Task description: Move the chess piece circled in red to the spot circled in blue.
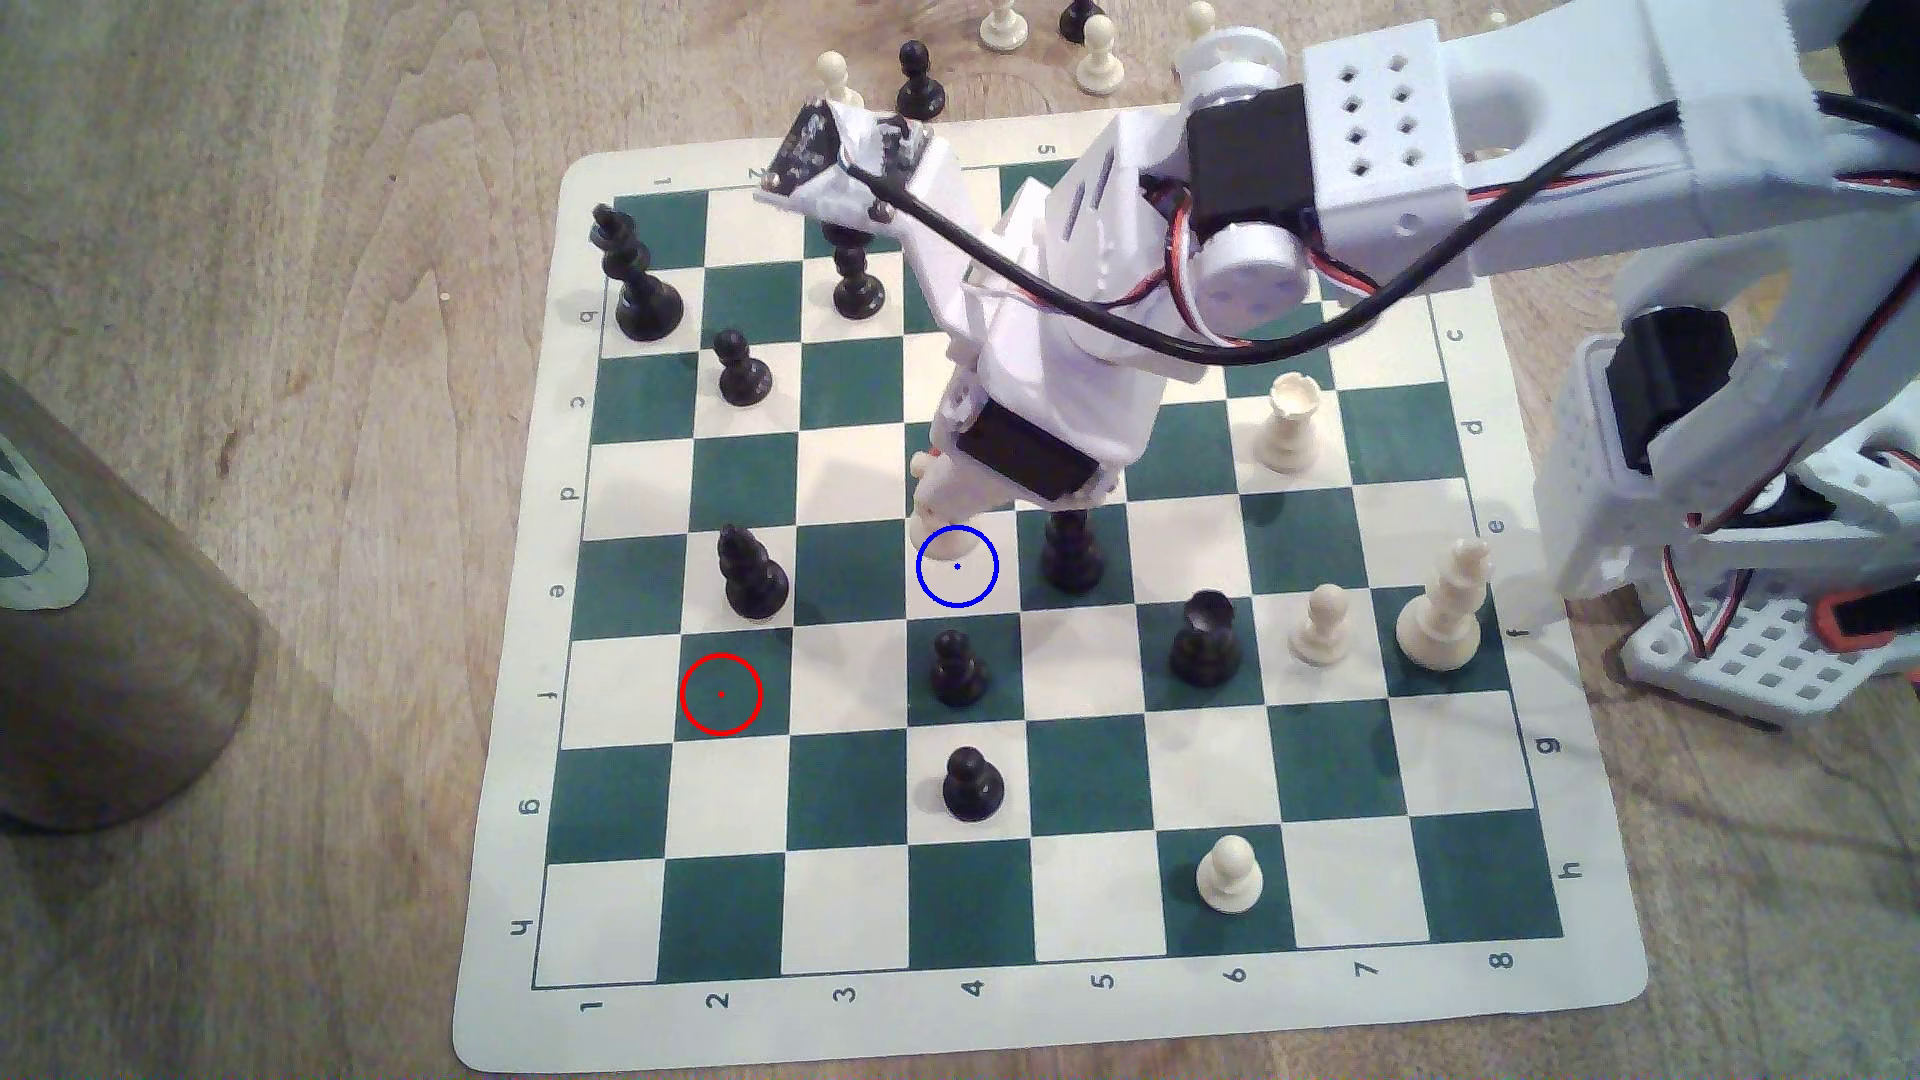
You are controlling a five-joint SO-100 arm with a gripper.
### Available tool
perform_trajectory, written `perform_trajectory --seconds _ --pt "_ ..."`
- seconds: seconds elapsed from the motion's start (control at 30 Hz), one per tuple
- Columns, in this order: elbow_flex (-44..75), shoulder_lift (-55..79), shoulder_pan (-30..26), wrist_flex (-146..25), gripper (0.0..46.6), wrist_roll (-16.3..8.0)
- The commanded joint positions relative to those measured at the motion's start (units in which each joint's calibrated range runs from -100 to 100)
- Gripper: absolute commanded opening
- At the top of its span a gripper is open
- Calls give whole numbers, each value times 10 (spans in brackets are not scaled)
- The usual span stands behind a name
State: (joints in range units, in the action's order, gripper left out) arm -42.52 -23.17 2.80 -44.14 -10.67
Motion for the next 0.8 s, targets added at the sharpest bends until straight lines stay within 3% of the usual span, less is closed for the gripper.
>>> perform_trajectory --seconds 0.0,0.77 --pt "-1 23 18 32 3 5" --pt "21 108 11 69 3 -1"
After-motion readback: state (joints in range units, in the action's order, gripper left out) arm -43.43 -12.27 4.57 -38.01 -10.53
